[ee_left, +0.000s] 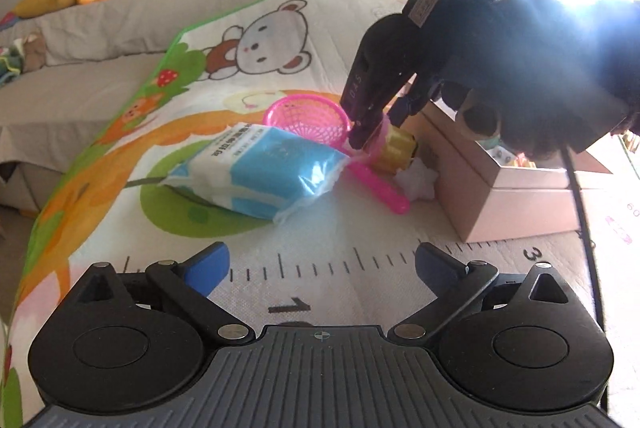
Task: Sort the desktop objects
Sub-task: 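Grasp the pink-and-yellow lidded cup with the right tool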
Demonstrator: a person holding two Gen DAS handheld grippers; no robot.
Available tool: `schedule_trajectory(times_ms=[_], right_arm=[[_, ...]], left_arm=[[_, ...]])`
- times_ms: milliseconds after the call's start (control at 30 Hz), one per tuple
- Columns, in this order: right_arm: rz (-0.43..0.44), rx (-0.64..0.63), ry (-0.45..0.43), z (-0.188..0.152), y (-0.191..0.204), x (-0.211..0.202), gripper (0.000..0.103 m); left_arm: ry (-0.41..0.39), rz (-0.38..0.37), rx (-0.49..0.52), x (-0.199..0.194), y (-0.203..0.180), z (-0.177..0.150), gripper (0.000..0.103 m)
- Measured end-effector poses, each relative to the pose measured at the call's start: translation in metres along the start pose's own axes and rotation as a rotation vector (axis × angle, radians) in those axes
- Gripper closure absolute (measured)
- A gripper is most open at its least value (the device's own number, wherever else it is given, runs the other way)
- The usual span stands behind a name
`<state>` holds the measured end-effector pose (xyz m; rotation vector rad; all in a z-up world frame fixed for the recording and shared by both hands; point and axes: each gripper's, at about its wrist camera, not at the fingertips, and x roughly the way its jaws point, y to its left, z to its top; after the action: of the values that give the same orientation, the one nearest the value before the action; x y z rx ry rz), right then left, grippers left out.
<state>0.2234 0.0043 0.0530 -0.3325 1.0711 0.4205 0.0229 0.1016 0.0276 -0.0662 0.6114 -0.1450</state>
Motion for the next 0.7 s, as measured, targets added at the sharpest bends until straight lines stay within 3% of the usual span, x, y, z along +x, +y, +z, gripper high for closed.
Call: schedule_trajectory(times_ms=[200, 400, 533, 700], right_arm=[[0.137, -0.033, 0.047, -0.051, 0.022, -0.038, 0.075], [0.255, -0.085, 0.001, -0.124, 0.028, -0.089, 0.074], [0.189, -0.136, -0.095, -0.170, 0.017, -0.117, 0.069], [0.072, -0.089, -0.203, -0.209, -0.017, -0.138, 0.061]], left_arm=[[0.061, -0.121, 0.066, -0.014, -0.015, -0.016, 0.001], [0.092, -0.178, 0.143, -0.031, -0.037, -0.035, 0.000], [0.122, -0.174, 0.156, -0.032, -0.049, -0.039, 0.000], [0.142, -0.165, 0.189, -0.032, -0.067, -0.042, 0.000]])
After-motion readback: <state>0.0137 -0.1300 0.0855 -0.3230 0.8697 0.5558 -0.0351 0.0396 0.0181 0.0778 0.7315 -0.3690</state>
